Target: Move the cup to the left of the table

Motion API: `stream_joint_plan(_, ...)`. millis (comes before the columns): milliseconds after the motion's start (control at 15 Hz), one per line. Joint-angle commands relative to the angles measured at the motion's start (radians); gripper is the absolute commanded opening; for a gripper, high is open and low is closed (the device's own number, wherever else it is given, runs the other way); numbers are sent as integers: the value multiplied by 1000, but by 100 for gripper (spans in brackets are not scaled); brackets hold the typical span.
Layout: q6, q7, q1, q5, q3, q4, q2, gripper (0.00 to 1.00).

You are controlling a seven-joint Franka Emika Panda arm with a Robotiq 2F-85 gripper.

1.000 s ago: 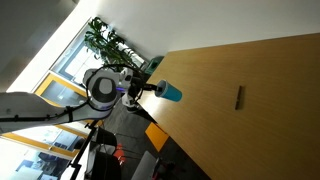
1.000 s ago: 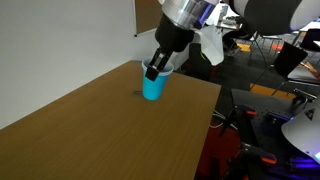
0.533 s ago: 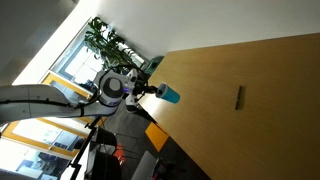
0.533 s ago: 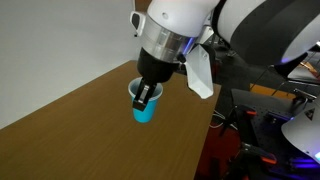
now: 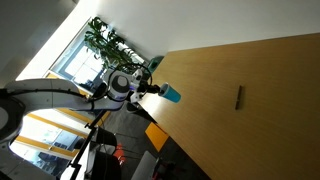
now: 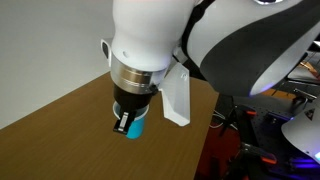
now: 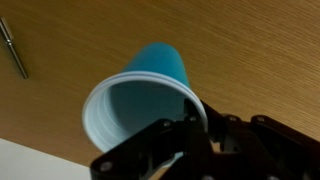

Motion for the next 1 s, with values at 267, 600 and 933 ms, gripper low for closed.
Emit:
stream_joint_plan(267, -17, -333, -88, 172, 105, 90, 102, 2)
stream_joint_plan(600, -19, -395, -91, 154, 88, 94, 120, 2)
stream_joint_plan(933, -16, -424, -104, 162, 89, 104, 131, 2)
